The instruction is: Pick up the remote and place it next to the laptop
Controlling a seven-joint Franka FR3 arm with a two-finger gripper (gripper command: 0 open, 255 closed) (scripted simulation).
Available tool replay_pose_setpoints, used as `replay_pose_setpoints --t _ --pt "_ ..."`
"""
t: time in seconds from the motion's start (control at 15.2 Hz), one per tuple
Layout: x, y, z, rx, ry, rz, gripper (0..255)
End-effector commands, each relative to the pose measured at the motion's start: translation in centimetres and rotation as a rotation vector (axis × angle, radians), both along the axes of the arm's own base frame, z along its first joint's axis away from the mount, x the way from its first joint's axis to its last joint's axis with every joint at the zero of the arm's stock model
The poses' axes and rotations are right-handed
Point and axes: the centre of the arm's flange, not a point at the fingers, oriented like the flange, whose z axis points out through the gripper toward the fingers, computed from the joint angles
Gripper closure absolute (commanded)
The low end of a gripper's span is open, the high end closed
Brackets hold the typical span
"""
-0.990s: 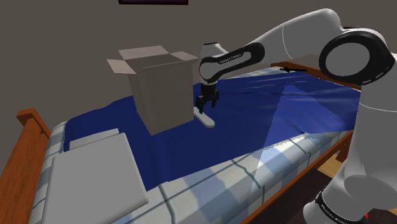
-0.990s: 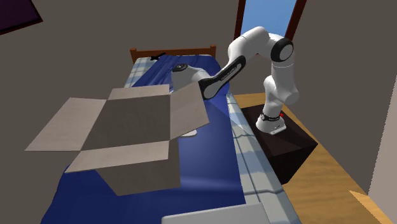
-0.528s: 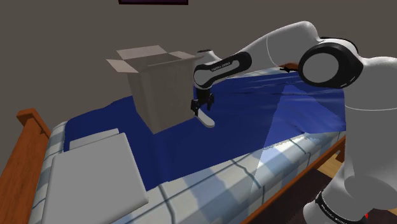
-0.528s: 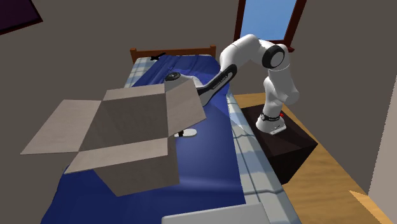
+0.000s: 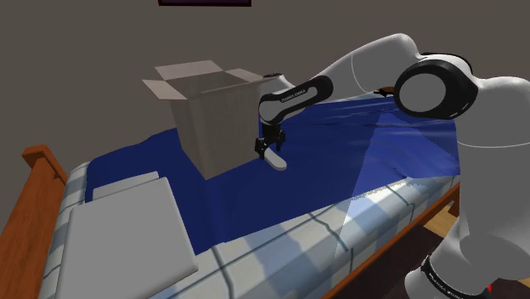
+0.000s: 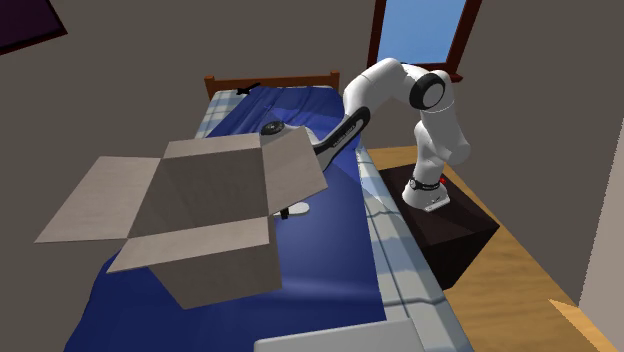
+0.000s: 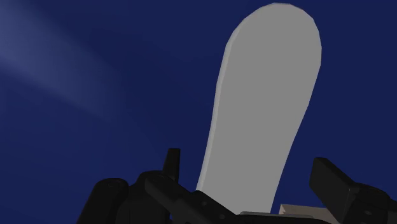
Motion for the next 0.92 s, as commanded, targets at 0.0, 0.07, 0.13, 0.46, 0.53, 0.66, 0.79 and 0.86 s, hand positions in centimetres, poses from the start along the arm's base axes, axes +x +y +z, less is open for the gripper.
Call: replay_pose_setpoints --t 0.0,0.07,0.13,0.46,0.53,0.66,0.79,0.86 --pt "0.0 0.03 -0.13 0.0 0.002 0.001 0" --pt "0.0 0.03 -0.13 0.0 0.002 0.001 0" --pt "0.0 0.03 -0.13 0.0 0.002 0.001 0" --pt "-0.05 0.0 -0.13 0.0 0.002 0.001 255" --pt "-0.03 0.0 -0.14 0.0 0.002 0.001 255" --pt "-0.02 -0.02 -0.13 0.0 0.002 0.001 255" --pt "0.0 0.03 -0.13 0.0 0.002 0.001 255" --pt "-0.01 0.03 0.4 0.0 0.002 0.001 255"
